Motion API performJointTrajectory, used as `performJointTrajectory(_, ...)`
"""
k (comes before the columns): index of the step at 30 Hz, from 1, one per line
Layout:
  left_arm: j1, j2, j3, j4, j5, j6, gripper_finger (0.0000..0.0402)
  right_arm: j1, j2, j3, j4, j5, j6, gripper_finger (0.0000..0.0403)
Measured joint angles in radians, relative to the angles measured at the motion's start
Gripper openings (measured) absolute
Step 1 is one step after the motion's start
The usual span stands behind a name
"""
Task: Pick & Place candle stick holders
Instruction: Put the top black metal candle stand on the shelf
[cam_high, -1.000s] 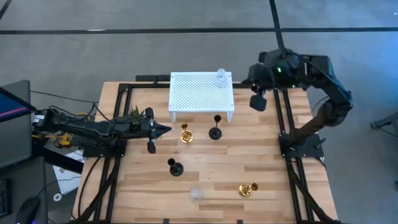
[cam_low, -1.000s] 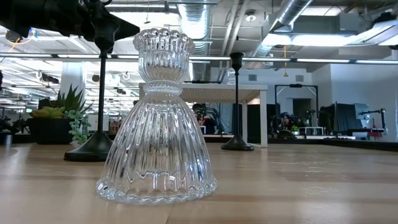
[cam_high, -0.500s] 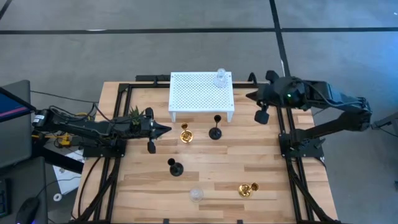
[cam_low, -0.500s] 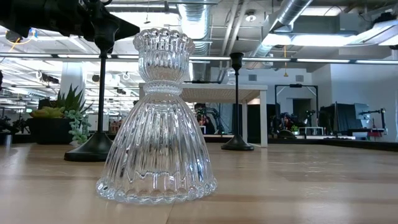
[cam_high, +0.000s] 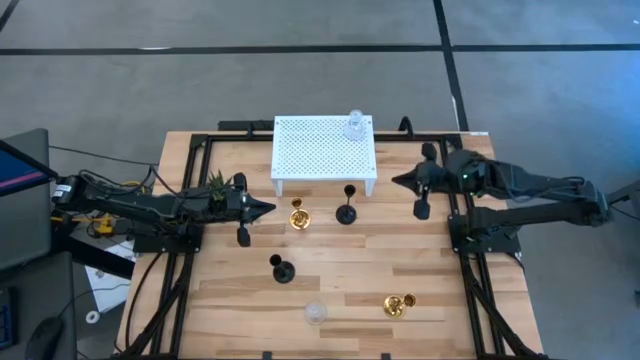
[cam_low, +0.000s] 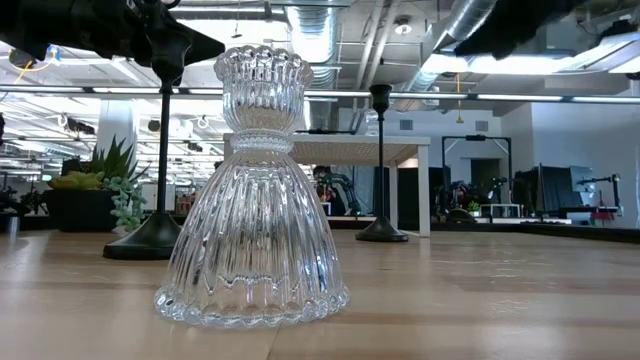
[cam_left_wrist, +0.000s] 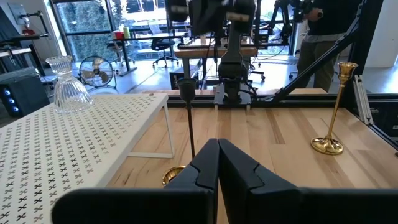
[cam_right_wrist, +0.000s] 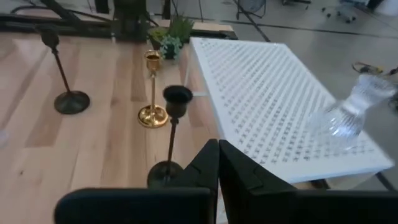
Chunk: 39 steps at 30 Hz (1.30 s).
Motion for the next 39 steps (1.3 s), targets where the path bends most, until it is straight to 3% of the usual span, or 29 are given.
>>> performJointTrajectory(17,0.000,0.000,0.000,0.000,0.000,0.011,0.0008,-0.003,-0.007,-0.257,0.217,-0.006,0.117,0.0000)
performJointTrajectory(27,0.000,0.000,0.000,0.000,0.000,0.011,0.0008,-0.003,-0.005,-0.460,0.497,-0.067,0.248,0.0000)
performJointTrajectory(39,0.000,0.000,0.000,0.000,0.000,0.011,0.0008,0.012,0.034,-0.556,0.553,-0.147,0.300,0.0000)
